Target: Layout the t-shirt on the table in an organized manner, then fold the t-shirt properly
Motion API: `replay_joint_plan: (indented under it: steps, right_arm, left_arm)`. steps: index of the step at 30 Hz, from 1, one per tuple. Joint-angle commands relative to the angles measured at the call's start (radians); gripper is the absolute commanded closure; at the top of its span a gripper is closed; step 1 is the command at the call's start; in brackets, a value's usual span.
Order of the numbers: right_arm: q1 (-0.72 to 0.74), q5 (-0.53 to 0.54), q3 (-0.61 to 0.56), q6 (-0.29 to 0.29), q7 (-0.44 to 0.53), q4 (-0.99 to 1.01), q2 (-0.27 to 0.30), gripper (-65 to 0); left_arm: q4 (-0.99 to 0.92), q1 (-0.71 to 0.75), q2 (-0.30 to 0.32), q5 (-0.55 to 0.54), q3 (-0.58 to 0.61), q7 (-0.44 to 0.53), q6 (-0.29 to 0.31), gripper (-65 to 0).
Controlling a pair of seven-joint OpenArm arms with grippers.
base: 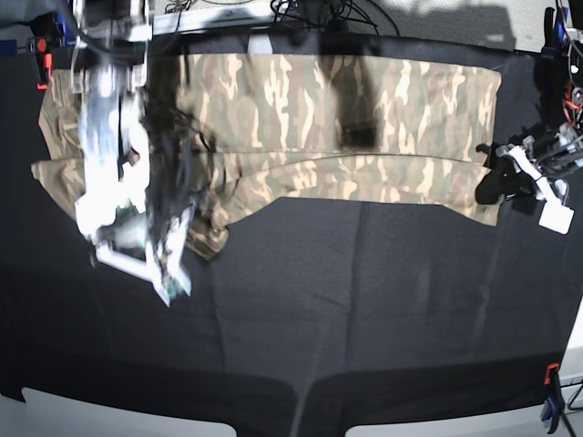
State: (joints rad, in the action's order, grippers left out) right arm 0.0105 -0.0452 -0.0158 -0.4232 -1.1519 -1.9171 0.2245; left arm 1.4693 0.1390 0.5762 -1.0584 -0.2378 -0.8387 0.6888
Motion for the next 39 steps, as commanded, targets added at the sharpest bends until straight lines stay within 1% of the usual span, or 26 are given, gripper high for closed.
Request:
replay_joint_plan:
  steps: [1,5,8,10,11,13,14,16,18,20,22,24,28,30,32,35,39]
  right_arm:
    - [-0.053,0.001,0.004,0.000,0.005,-0.070,0.006,0.0]
    - [-0.285,-0.007,0.015,-0.013,0.005,-0.290,0.006,0.0]
    - [-0.438,-0.007,0.058,-0.026,0.006,-0.430,0.006,0.0]
    - [-0.522,-0.008,0.109,-0.033,0.009,-0.439,0.007,0.0]
    - [-0.549,-0.006,0.138,-0.049,0.030,-0.439,0.008,0.0]
    - [-0.612,-0.006,0.202,-0.076,0.030,-0.439,0.005,0.0]
    - [-0.641,-0.006,0.236,-0.079,0.030,-0.439,0.005,0.0]
    - [-0.690,-0.005,0.302,-0.078,0.064,-0.439,0.005,0.0]
    - [-0.727,0.021,0.365,-0.078,0.123,-0.439,0.005,0.0]
    - [-0.734,0.093,0.416,-0.078,0.149,-0.439,0.005,0.0]
    - [-0.732,0.163,0.441,-0.078,0.166,-0.439,0.005,0.0]
    - [-0.731,0.188,0.445,-0.078,0.171,-0.439,0.005,0.0]
    - [-0.731,0.150,0.445,-0.078,0.184,-0.434,0.005,0.0]
    - [-0.731,0.123,0.449,-0.076,0.212,-0.392,0.005,0.0]
    - [-0.720,0.128,0.455,-0.070,0.233,-0.330,0.005,0.0]
    - [-0.674,0.136,0.455,-0.070,0.249,-0.220,0.006,0.0]
    - [-0.571,0.129,0.455,-0.071,0.259,-0.098,0.008,0.0]
  left_arm:
    - [0.017,-0.014,0.020,-0.024,-0.010,0.024,0.009,0.0]
    - [0.017,-0.014,0.020,-0.024,-0.010,0.024,0.009,0.0]
    - [0.017,-0.014,0.020,-0.024,-0.010,0.024,0.009,0.0]
    - [0.017,-0.015,0.020,-0.024,-0.010,0.024,0.009,0.0]
    - [0.017,-0.015,0.020,-0.024,-0.010,0.024,0.009,0.0]
    - [0.017,-0.014,0.020,-0.016,-0.010,0.024,0.009,0.0]
    - [0.017,-0.014,0.020,-0.017,-0.010,0.024,0.009,0.0]
    - [0.017,-0.014,0.021,-0.016,-0.010,0.024,0.009,0.0]
    - [0.017,-0.014,0.020,-0.017,-0.010,0.024,0.009,0.0]
    - [0.017,-0.014,0.020,-0.017,-0.010,0.024,0.009,0.0]
    - [0.017,-0.014,0.020,-0.017,-0.010,0.024,0.009,0.0]
    - [0.017,-0.014,0.020,-0.017,-0.010,0.024,0.009,0.0]
    - [0.017,-0.014,0.020,-0.017,-0.010,0.002,0.009,0.0]
    - [0.017,-0.014,0.020,-0.017,-0.010,-0.019,0.009,0.0]
    - [0.017,-0.011,0.020,-0.017,-0.010,-0.045,0.009,0.0]
    - [0.017,0.003,0.020,-0.018,-0.010,-0.060,0.009,0.0]
    - [0.017,0.044,0.021,-0.018,-0.010,-0.071,0.009,0.0]
